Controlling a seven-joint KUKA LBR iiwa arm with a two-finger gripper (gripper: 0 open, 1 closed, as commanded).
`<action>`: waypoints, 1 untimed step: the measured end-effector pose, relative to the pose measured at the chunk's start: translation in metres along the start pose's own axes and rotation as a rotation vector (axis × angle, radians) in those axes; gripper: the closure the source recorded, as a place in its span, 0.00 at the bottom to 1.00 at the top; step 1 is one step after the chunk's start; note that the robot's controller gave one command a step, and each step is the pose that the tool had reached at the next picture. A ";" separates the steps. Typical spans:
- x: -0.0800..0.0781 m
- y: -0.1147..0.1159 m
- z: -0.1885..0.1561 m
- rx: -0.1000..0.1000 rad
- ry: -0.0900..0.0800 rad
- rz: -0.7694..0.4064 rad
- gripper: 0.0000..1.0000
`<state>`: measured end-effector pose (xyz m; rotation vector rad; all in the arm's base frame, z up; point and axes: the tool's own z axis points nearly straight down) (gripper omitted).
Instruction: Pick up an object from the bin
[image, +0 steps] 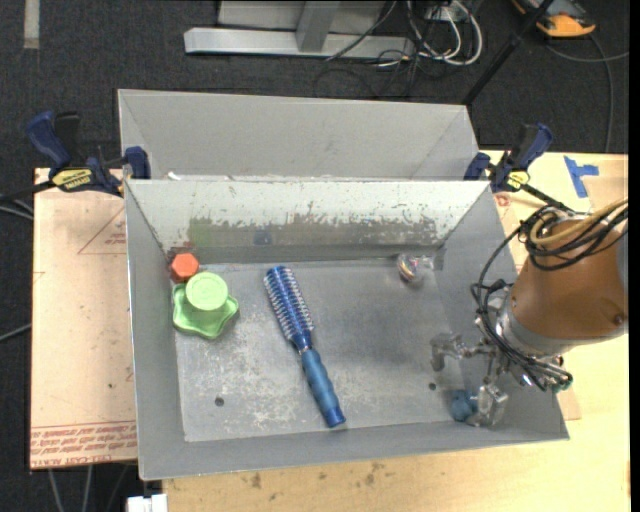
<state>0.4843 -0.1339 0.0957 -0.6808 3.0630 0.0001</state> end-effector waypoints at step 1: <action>0.004 -0.013 0.023 0.006 -0.013 -0.059 0.00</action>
Offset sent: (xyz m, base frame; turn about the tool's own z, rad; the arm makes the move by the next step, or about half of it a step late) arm -0.0040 -0.0149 -0.0257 -0.0609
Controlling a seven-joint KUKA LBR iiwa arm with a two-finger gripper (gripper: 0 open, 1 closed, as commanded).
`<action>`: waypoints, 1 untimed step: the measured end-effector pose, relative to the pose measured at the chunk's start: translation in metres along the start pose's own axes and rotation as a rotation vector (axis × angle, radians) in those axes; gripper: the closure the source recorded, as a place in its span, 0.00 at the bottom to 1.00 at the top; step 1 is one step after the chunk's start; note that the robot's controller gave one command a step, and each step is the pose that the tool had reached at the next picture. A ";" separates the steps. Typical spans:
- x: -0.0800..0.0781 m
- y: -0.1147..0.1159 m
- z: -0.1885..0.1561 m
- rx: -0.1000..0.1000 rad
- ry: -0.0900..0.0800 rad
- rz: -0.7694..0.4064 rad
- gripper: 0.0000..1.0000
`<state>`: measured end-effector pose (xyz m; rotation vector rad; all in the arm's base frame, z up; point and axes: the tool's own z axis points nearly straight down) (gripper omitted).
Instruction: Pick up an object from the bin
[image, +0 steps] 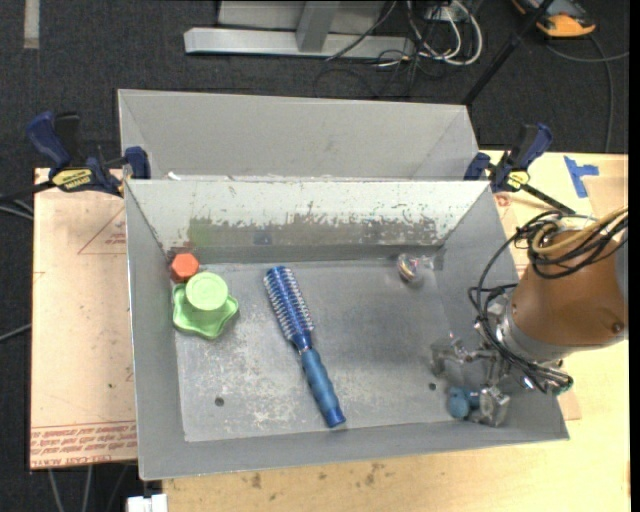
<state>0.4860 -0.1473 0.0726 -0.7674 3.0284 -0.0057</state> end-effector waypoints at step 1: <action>0.003 0.002 0.002 -0.006 0.011 -0.004 1.00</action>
Offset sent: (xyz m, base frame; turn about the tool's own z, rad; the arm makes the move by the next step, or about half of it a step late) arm 0.0000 0.0000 0.0000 0.0000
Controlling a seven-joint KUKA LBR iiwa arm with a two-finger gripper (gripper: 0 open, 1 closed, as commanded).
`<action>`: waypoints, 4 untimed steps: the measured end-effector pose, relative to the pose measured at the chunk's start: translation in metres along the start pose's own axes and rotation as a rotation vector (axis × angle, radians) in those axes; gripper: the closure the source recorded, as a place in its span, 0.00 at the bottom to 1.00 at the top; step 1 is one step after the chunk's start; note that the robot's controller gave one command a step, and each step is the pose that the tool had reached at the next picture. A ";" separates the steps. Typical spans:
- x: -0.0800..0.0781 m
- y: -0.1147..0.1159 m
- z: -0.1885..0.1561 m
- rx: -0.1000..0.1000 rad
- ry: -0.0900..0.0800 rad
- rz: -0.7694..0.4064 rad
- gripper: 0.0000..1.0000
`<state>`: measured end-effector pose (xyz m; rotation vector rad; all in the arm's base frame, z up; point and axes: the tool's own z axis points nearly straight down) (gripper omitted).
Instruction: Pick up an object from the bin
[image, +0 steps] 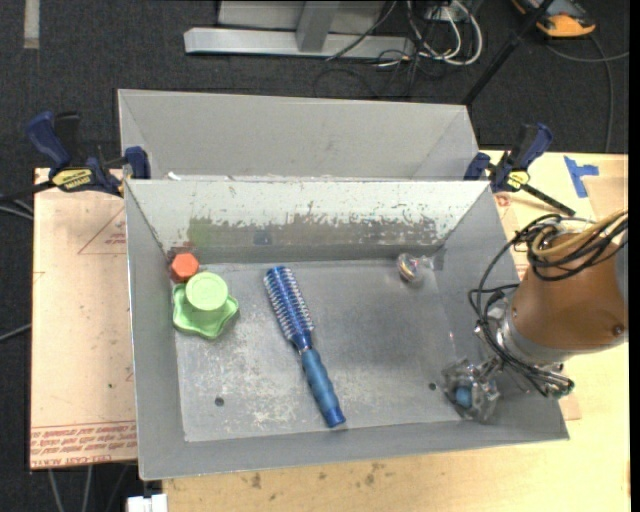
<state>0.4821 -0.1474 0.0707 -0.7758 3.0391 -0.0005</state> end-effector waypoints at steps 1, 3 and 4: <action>-0.041 -0.016 -0.143 0.005 -0.005 0.008 1.00; -0.041 0.034 -0.036 -0.009 0.007 -0.237 0.00; -0.042 0.032 -0.038 -0.004 0.003 -0.235 1.00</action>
Offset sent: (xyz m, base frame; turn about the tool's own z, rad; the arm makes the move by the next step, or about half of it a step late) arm 0.0397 0.0048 0.1382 0.0070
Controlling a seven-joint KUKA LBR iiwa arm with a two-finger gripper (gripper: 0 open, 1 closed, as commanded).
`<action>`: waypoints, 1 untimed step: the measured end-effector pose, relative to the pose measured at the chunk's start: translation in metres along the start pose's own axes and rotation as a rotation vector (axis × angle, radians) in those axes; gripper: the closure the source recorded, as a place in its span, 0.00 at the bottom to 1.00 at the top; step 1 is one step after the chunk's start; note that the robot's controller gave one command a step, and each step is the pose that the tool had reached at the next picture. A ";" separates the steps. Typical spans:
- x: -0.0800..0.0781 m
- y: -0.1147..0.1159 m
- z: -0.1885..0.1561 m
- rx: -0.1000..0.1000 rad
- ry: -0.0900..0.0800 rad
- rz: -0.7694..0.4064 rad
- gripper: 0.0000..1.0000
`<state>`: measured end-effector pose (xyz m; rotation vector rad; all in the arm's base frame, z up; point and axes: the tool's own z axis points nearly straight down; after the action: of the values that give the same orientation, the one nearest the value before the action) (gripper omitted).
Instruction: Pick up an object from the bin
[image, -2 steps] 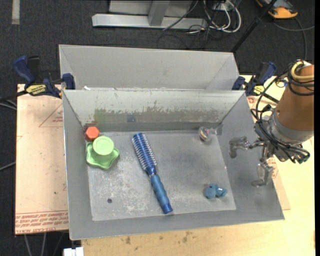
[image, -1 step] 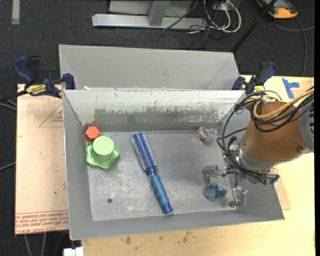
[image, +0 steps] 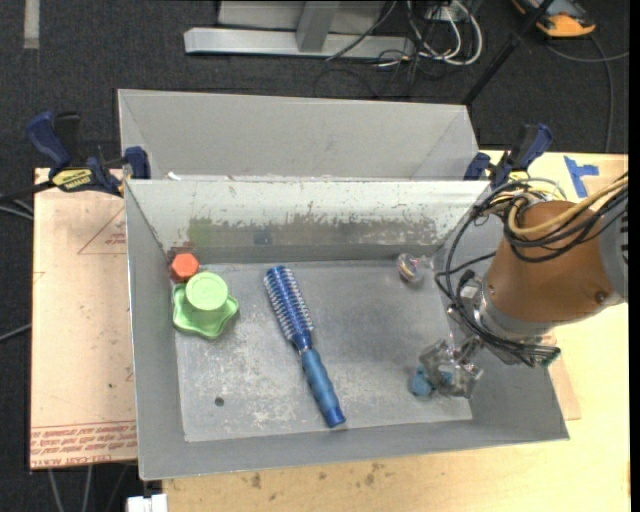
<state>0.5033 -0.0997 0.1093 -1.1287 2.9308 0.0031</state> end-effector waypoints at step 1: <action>-0.030 0.015 -0.087 0.008 -0.008 0.043 1.00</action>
Offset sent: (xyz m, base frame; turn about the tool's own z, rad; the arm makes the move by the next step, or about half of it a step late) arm 0.0089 0.0283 0.0829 0.0462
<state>0.5152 -0.0690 0.1966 -1.0615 2.9448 -0.0043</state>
